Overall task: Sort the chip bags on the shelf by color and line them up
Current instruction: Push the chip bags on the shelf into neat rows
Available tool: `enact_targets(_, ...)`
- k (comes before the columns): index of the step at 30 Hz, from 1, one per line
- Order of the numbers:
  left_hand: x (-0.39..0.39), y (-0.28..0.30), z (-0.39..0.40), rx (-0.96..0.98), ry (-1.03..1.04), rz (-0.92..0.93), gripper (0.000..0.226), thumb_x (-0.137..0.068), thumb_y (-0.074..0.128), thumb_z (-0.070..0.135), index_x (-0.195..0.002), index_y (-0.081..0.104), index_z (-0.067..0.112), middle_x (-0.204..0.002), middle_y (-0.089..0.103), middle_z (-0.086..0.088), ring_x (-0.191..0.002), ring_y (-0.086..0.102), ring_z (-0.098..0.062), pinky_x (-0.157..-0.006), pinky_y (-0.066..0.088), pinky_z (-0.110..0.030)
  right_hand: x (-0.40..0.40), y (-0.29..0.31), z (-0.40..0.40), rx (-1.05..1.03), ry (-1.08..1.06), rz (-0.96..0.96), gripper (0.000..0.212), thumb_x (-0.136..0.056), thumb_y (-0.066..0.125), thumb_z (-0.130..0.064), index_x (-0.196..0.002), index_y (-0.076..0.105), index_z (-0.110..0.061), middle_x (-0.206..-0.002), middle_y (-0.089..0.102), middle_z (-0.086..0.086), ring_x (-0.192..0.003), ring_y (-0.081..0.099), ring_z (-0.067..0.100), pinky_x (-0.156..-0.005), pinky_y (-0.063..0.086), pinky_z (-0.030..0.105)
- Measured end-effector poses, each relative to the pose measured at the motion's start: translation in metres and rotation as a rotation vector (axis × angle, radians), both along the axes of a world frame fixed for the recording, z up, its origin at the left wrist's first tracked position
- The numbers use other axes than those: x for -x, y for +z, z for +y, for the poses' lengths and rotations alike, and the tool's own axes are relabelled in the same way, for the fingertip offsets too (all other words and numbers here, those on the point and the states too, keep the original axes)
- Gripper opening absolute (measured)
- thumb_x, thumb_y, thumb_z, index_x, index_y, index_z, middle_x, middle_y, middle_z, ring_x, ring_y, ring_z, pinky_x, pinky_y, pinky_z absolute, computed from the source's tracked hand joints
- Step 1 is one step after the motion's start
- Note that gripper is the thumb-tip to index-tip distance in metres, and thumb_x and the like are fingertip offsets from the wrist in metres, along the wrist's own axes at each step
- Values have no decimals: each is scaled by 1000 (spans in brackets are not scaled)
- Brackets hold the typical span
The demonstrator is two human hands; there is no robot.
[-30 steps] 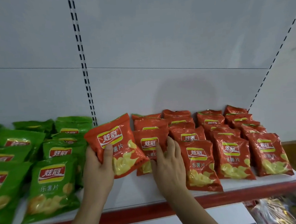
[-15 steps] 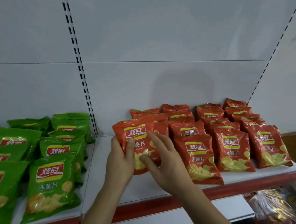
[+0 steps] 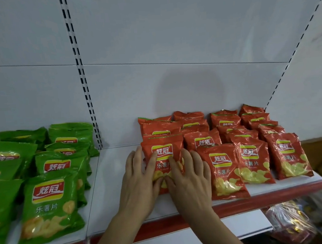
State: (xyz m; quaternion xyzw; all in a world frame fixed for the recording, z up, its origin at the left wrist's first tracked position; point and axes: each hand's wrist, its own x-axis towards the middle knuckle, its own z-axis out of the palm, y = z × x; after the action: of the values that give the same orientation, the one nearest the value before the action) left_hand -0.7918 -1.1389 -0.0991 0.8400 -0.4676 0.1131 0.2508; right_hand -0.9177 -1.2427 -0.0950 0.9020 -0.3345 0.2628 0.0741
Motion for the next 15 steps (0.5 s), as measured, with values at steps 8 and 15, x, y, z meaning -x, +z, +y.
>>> enact_targets(8,2,-7,0,-96,-12,-73,94,-96,61,54,-168,6,27,-176,-1,-12,-162,5,-39,-119,39,-60,3,-7,-3,-12,41,120,56,-104,48,-47,-155,51,-25,-171,31,14,-162,12,40,-127,21,62)
enact_targets(15,1,1,6,-40,-26,-44,99,-91,71,52,-168,14,26,-176,-1,-13,-161,2,-40,-123,31,-60,20,12,3,-61,-17,-30,59,-106,44,-46,-162,39,-29,-172,29,10,-163,13,36,-127,22,62)
